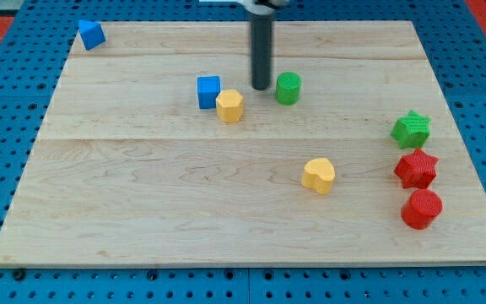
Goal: Push the yellow heart towards the bottom center
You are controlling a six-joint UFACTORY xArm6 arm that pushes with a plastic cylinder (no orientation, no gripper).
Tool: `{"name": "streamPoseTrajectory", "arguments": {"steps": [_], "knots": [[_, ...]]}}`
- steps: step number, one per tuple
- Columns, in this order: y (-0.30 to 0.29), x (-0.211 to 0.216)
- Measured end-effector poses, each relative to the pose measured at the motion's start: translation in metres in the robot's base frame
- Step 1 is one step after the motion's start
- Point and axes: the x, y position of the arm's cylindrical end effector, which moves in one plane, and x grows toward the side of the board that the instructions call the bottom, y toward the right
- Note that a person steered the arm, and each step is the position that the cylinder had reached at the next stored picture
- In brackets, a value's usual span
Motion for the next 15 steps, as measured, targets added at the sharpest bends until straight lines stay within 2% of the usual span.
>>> {"name": "streamPoseTrajectory", "arguments": {"steps": [1, 2, 3, 4, 5, 7, 8, 9, 13, 14, 15], "knots": [[0.095, 0.007], [0.152, 0.007], [0.093, 0.011], [0.087, 0.081], [0.123, 0.109], [0.040, 0.149], [-0.041, 0.154], [-0.061, 0.154], [-0.054, 0.157], [-0.046, 0.200], [-0.026, 0.221]]}}
